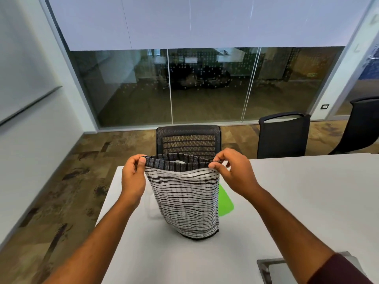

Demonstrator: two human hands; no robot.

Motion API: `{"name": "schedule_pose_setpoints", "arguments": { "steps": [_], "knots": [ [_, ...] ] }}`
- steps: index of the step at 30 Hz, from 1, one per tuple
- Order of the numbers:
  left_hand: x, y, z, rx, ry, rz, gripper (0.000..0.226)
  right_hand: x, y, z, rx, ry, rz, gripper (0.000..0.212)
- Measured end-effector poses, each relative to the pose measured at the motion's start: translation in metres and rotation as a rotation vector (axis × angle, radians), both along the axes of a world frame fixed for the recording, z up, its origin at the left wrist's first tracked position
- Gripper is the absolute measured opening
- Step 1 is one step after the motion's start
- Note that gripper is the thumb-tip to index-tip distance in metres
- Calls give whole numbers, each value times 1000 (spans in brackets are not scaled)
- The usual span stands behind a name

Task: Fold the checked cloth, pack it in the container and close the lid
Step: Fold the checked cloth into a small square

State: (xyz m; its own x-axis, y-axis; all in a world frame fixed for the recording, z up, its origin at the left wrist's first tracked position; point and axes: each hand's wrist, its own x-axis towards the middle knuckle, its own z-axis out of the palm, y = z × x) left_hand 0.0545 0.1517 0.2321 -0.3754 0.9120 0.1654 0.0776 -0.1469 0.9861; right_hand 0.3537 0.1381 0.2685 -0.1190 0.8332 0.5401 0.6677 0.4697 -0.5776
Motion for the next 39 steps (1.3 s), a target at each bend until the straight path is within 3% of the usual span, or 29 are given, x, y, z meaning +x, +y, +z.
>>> {"name": "schedule_pose_setpoints", "arguments": {
  "steps": [5, 10, 14, 21, 34, 39],
  "knots": [
    [5, 3, 2, 22, -34, 27, 13, -1, 8, 14, -62, 146, 6, 8],
    [5, 3, 4, 18, -43, -30, 15, 4, 11, 8, -50, 292, -59, 12],
    [4, 3, 7, 42, -111, -45, 15, 10, 14, 3, -130, 327, 13, 40],
    [4, 0, 20, 71, -162, -111, 16, 16, 18, 4, -243, 460, 55, 16],
    [10, 0, 33, 127, -180, -191, 16, 21, 24, 8, -275, 717, 141, 14],
    [13, 4, 40, 88, -219, -281, 16, 17, 30, 14, -380, 771, 210, 10]
  ]
}}
